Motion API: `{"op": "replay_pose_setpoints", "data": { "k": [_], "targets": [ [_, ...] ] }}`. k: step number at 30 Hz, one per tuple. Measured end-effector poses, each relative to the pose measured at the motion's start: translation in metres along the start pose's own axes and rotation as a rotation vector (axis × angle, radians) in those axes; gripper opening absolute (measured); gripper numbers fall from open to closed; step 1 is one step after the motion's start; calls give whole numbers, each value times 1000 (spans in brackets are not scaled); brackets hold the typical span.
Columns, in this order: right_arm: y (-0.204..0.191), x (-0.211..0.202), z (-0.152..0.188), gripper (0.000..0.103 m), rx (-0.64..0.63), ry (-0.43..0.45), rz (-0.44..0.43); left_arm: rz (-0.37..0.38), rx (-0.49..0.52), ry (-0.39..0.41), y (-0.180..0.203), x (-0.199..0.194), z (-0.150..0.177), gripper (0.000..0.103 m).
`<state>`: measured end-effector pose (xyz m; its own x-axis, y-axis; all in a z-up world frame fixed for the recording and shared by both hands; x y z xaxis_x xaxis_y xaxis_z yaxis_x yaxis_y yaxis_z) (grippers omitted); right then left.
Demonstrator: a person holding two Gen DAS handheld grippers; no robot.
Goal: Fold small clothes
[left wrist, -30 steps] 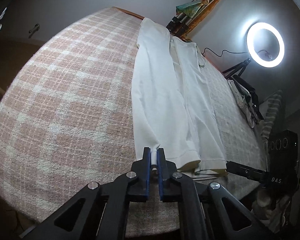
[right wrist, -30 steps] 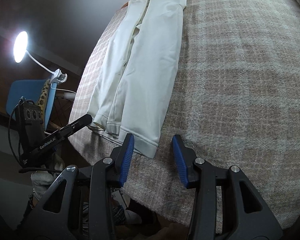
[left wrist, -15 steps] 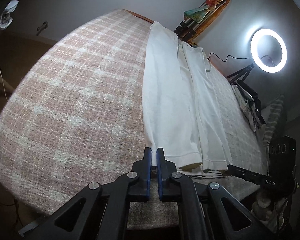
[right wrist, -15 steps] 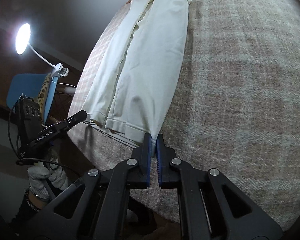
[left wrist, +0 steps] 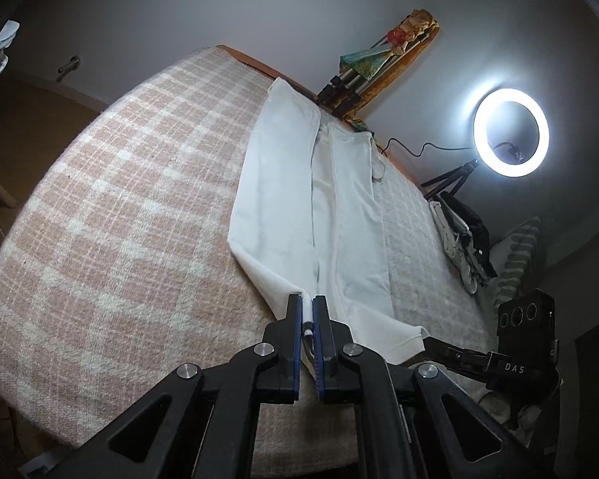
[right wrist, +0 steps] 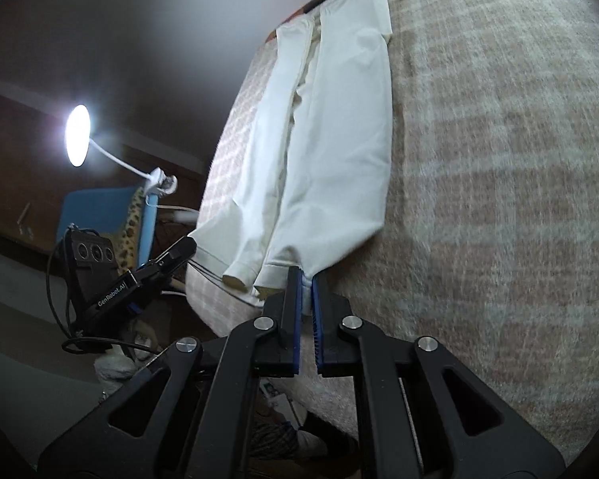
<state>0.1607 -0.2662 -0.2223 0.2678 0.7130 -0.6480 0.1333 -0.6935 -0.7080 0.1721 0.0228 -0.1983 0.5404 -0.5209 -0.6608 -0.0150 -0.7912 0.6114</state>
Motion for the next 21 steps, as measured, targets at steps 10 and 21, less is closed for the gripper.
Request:
{"op": "replay_pose_setpoints", "data": {
  "k": [10,21],
  "targets": [
    [-2,-3,-69,6,-6,81,-2,-22,1,39,7,32,-70,2],
    [32,26,-131,6,56,126,66,-88,-11,39,-9,92,-111,2]
  ]
}}
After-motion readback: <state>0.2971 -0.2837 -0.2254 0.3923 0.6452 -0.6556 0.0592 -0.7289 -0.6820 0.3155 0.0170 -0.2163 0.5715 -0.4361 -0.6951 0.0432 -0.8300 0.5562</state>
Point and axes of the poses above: each gripper's, at about its wrist camera, not at the fingertips, and x roughly the way its jaws point, y to its right, z to its underside, the point moved 4 cm from there along x, roughly the way its jaws point, and after that the axes turned 2 degrees about -z, right-handed, at the moved point
